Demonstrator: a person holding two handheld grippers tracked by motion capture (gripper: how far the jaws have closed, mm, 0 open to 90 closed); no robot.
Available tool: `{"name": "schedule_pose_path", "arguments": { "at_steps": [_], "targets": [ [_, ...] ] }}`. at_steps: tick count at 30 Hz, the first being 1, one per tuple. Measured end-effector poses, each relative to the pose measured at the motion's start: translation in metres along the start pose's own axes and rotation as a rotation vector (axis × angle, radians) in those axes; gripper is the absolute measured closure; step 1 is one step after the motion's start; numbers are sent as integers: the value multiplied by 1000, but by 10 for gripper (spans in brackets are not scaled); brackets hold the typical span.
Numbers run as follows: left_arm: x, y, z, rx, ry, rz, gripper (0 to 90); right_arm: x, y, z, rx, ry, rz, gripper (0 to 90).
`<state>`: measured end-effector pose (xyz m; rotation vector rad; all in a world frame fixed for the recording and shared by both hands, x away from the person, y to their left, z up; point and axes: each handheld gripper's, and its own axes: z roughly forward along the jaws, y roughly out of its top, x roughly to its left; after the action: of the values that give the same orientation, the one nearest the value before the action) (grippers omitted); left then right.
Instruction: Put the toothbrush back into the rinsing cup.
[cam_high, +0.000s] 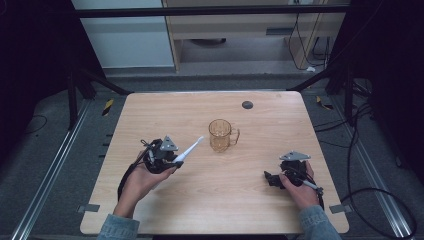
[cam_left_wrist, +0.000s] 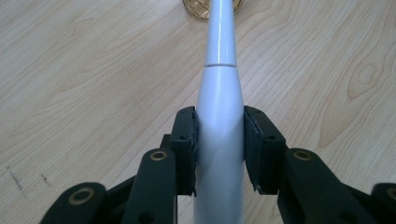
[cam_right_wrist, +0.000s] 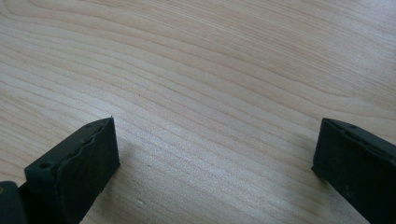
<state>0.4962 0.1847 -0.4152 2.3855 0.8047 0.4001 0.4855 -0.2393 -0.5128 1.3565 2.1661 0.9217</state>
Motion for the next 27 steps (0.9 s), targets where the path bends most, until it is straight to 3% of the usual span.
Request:
{"name": "schedule_pose_path", "arguments": {
  "at_steps": [7, 18, 27],
  "targets": [
    [-1, 2, -3, -27, 5, -5, 668, 0, 0, 0, 0, 0, 0, 4],
    [-4, 4, -3, -29, 5, -3, 668, 0, 0, 0, 0, 2, -1, 3],
    [-8, 14, -4, -48, -4, 9, 668, 0, 0, 0, 0, 1, 0, 3]
  ]
}}
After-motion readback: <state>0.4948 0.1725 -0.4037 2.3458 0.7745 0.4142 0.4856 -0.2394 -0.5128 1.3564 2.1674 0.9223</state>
